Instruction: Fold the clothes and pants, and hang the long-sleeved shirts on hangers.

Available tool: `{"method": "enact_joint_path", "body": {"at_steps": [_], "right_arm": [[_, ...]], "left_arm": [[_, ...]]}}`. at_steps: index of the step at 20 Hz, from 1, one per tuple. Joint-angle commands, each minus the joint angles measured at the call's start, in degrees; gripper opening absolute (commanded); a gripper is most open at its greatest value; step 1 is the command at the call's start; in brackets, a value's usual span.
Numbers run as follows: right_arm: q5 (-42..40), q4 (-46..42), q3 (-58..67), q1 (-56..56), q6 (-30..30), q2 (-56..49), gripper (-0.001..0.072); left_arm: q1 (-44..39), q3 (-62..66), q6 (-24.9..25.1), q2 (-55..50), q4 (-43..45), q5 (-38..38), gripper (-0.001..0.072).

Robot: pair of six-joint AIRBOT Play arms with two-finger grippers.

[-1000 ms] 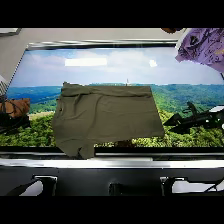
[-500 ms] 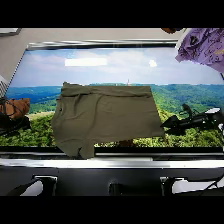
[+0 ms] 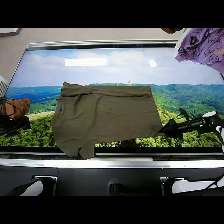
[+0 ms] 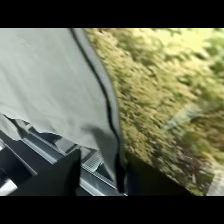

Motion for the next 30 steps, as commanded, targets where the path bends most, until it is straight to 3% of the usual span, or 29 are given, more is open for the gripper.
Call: {"method": "enact_joint_path", "body": {"at_steps": [1,2,5,6,9,13,15,30], "right_arm": [[-3.5,-0.6,-0.8,0.0,-0.7,0.0,0.0314],[-3.4,0.1,-0.8,0.0,-0.9,0.0,0.0289],[-1.7,0.6,-0.8,0.0,-1.7,0.0,0.0058],[-1.9,0.6,-0.8,0.0,-1.9,0.0,0.0031],[-2.5,0.6,-0.8,0.0,-1.9,0.0,0.0030],[-2.2,1.0,-0.8,0.0,-1.9,0.0,0.0031],[-2.1,2.1,-0.8,0.0,-1.4,0.0,0.0031],[-1.5,3.8,-0.8,0.0,-1.9,0.3,0.0031]], "left_arm": [[0.1,0.0,-0.1,0.0,-0.2,0.2,0.0530],[0.1,0.0,-0.8,0.0,-0.3,0.2,0.0530],[1.1,-1.9,-1.0,0.6,-2.8,0.9,0.0530],[2.3,-3.9,-0.6,1.5,-5.3,2.0,0.0530],[9.1,-13.4,8.0,5.7,-19.2,5.5,0.0530],[20.2,-24.7,20.8,7.1,-38.3,3.6,0.0530],[22.5,-28.0,24.7,7.1,-42.9,4.1,0.0530],[20.9,-32.7,27.0,5.2,-44.5,9.6,0.0530]]}}
